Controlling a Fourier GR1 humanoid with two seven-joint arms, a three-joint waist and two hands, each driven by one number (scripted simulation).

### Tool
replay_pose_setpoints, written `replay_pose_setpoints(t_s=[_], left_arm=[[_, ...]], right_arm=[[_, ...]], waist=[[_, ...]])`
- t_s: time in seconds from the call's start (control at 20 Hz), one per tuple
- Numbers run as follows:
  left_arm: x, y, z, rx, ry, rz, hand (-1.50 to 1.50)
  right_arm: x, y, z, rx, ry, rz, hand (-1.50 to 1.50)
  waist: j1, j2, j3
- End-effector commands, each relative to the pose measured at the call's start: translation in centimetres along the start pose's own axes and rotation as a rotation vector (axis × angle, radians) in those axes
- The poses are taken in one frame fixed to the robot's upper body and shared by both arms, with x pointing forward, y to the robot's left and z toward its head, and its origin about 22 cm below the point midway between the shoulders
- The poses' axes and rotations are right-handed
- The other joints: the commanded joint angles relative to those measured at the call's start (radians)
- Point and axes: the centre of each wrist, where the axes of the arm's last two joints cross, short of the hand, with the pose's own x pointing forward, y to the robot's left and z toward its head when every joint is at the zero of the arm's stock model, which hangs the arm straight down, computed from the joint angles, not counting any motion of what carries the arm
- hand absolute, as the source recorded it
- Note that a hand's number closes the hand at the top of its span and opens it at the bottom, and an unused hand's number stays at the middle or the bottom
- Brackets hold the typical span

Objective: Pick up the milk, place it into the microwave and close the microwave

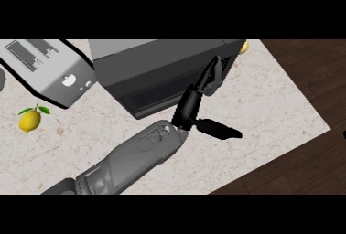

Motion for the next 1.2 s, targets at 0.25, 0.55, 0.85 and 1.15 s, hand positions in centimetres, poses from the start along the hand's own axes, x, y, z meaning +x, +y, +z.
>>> replay_pose_setpoints(t_s=[0.25, 0.55, 0.85, 1.15], left_arm=[[0.5, -0.1, -1.2, 0.022, -0.024, -0.003, -1.50], [0.1, 0.2, -1.2, 0.039, -0.016, 0.001, -1.50], [-0.1, 0.0, -0.9, 0.040, -0.022, 0.007, -1.50], [-0.4, 0.1, -0.9, 0.051, -0.030, -0.003, -1.50]], right_arm=[[0.8, -1.0, -0.9, 0.018, 0.009, 0.005, -1.50], [0.9, -1.1, -1.3, 0.025, -0.002, -0.018, -1.50], [1.1, -1.4, -1.7, 0.032, 0.014, -0.016, -1.50], [1.6, -1.6, -2.2, 0.059, 0.021, -0.024, -1.50]], waist=[[-0.019, 0.003, 0.002], [-0.032, 0.008, 0.004], [-0.030, 0.009, 0.002], [-0.038, 0.009, 0.001]])
